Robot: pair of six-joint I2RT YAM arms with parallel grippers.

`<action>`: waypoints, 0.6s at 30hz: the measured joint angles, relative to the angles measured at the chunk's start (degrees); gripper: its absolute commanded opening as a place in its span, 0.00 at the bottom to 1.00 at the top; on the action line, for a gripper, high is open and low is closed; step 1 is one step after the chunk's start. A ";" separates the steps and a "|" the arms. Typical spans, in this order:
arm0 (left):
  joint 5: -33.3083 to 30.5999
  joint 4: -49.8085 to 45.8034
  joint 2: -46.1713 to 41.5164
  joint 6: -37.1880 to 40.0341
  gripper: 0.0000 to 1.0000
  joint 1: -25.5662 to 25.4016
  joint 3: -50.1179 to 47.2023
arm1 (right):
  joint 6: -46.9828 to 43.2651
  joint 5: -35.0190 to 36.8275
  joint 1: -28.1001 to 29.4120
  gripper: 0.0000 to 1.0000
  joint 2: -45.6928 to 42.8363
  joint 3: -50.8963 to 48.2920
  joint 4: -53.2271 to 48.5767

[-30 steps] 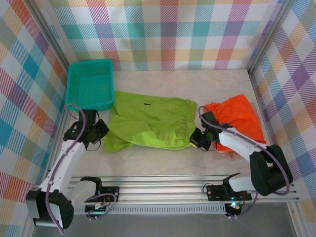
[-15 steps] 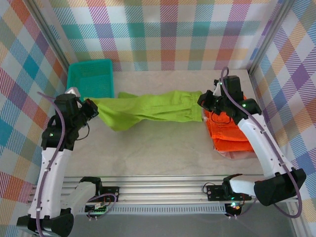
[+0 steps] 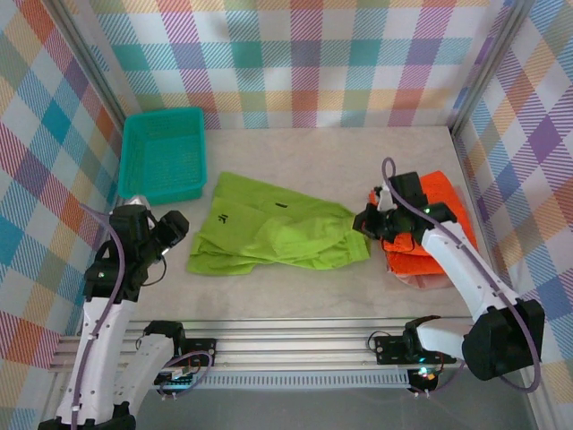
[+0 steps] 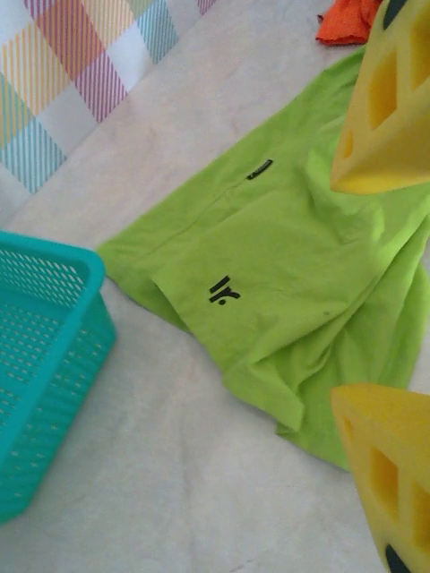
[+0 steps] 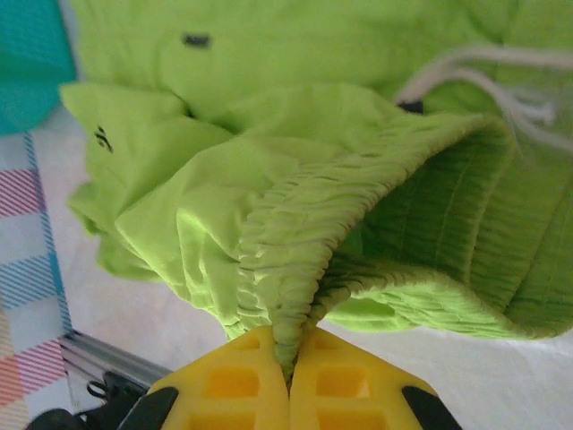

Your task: Fold and stack the shorts

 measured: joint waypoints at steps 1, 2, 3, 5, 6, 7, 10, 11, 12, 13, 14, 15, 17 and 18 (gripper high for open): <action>0.31 -0.02 -0.33 -0.96 0.61 0.00 -0.55 | -0.11 -0.35 0.37 0.00 -0.63 -2.45 0.39; 0.81 0.04 -0.66 -1.90 0.63 0.00 -1.11 | -0.11 -0.50 0.63 0.00 -1.36 -4.63 0.59; 1.44 0.28 -0.79 -2.80 0.64 0.00 -1.75 | -0.07 -0.52 0.83 0.00 -2.08 -6.25 0.81; 2.89 0.70 -1.03 -5.07 0.67 0.00 -3.80 | -0.02 -0.46 1.49 0.00 -4.02 -9.55 1.18; 3.50 1.07 -0.87 -6.25 0.68 0.00 -4.90 | 0.04 -0.33 1.77 0.00 -4.94 -10.71 1.29; 3.91 1.51 -0.09 -7.56 0.68 0.00 -6.08 | 0.17 -0.26 1.90 0.00 -5.81 -11.74 1.49; 4.09 1.57 5.57 -11.15 0.69 -0.42 -7.17 | 0.46 -0.04 2.12 0.00 -7.02 -13.38 2.54; 3.72 1.77 7.56 -11.96 0.70 -0.85 -7.13 | 0.55 0.00 2.16 0.00 -7.02 -13.57 2.84; 2.78 1.81 10.43 -13.07 0.70 -1.46 -7.04 | 0.61 0.09 2.16 0.00 -6.95 -13.75 3.23; 1.81 1.73 13.22 -13.94 0.72 -2.21 -6.88 | 0.63 0.15 2.16 0.00 -6.91 -13.88 3.61; 1.16 1.60 15.30 -14.47 0.77 -2.93 -6.62 | 0.66 0.20 2.16 0.00 -6.84 -13.92 3.89; 0.13 1.57 17.55 -15.13 0.80 -3.72 -6.14 | 0.70 0.17 2.19 0.00 -6.75 -13.99 4.22; -1.33 1.66 21.00 -16.35 0.81 -4.59 -4.85 | 0.85 0.20 2.32 0.00 -6.62 -14.16 4.76; -1.86 1.73 22.64 -16.92 0.81 -4.74 -3.98 | 0.94 0.20 2.43 0.00 -6.49 -14.23 4.94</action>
